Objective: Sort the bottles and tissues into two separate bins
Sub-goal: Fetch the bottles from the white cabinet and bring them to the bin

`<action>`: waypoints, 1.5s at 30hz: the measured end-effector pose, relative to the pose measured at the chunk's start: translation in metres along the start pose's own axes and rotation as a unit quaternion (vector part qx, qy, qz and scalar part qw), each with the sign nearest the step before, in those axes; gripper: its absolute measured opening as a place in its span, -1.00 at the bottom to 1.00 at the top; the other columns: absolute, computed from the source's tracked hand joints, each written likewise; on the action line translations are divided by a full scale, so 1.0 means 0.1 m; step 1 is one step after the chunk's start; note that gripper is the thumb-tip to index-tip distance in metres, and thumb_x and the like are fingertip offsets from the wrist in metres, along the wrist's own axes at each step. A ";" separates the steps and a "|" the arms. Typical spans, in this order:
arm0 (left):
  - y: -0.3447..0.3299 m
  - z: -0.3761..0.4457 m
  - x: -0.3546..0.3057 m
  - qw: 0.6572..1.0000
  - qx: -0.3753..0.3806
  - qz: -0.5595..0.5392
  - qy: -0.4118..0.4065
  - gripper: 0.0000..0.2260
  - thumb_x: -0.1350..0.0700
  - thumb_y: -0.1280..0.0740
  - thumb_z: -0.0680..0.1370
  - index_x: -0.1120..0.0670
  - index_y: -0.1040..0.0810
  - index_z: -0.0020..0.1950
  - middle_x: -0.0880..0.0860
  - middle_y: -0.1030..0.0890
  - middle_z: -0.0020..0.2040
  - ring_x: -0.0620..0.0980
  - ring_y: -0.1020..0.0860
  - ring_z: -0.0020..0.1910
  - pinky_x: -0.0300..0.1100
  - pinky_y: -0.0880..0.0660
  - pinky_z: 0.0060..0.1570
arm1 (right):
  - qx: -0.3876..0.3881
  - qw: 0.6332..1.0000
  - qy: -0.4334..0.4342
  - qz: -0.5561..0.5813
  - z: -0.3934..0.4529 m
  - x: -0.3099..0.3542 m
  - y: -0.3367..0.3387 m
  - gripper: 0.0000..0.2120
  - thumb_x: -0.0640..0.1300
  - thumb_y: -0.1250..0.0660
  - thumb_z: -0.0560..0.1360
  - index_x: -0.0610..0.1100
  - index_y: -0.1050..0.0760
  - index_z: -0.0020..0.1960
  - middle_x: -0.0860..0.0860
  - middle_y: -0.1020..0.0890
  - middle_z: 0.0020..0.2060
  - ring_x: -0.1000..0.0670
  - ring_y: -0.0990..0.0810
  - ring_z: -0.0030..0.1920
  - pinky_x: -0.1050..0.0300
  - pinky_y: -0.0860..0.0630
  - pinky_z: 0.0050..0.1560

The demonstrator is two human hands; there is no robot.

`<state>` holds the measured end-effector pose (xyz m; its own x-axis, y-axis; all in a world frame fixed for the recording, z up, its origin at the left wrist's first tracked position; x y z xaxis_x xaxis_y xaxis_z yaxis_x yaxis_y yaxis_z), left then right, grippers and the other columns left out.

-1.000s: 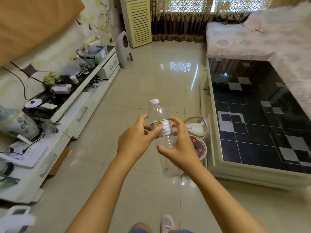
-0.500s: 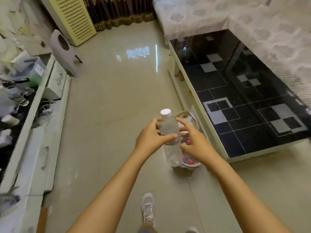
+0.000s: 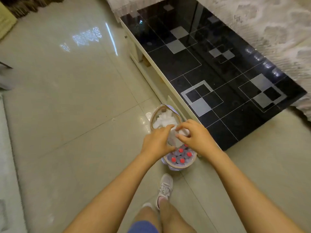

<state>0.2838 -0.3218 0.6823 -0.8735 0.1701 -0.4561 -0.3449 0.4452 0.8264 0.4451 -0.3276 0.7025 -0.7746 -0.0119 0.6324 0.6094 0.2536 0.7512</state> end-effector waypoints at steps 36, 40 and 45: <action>-2.30 2.43 2.35 0.992 0.098 0.065 0.032 -0.63 -0.01 -0.33 0.50 -0.04 -0.43 0.29 -0.08 -0.58 0.15 0.02 -0.52 0.14 -0.08 -0.44 -0.02 | 0.170 0.947 -0.270 -0.038 1.21 -2.75 -3.29 -0.77 -0.18 -0.30 0.48 -0.07 -0.52 0.13 -0.11 -0.40 0.19 -0.19 -0.54 0.03 -0.09 -0.48 0.06; -2.43 2.48 2.40 0.992 0.095 0.082 0.015 -0.64 -0.01 -0.32 0.51 -0.03 -0.43 0.29 -0.07 -0.59 0.14 0.03 -0.52 0.13 -0.08 -0.45 -0.04 | 0.173 0.943 -0.281 -0.048 1.23 -2.87 -3.43 -0.74 -0.19 -0.31 0.47 -0.07 -0.50 0.15 -0.11 -0.42 0.19 -0.18 -0.53 0.04 -0.04 -0.46 0.05; -2.55 2.50 2.49 0.992 0.087 0.090 -0.004 -0.64 0.00 -0.31 0.53 -0.02 -0.42 0.32 -0.06 -0.58 0.16 0.03 -0.52 0.13 -0.11 -0.40 -0.09 | 0.154 0.947 -0.281 -0.032 1.26 -2.91 -3.61 -0.73 -0.14 -0.41 0.41 -0.11 -0.52 0.10 -0.14 -0.50 0.12 -0.16 -0.55 -0.02 -0.01 -0.47 0.01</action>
<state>0.2398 -0.1728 0.2756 -0.9124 0.2673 -0.3099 -0.1183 0.5526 0.8250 0.4294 -0.2937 0.2235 -0.8288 0.4576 0.3220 0.5469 0.5410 0.6389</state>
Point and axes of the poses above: each hand's wrist, its own z-axis towards the middle knuckle, its own y-axis out of the back of the hand, x = y × z, the point moved 1 cm from there along z, towards the middle knuckle
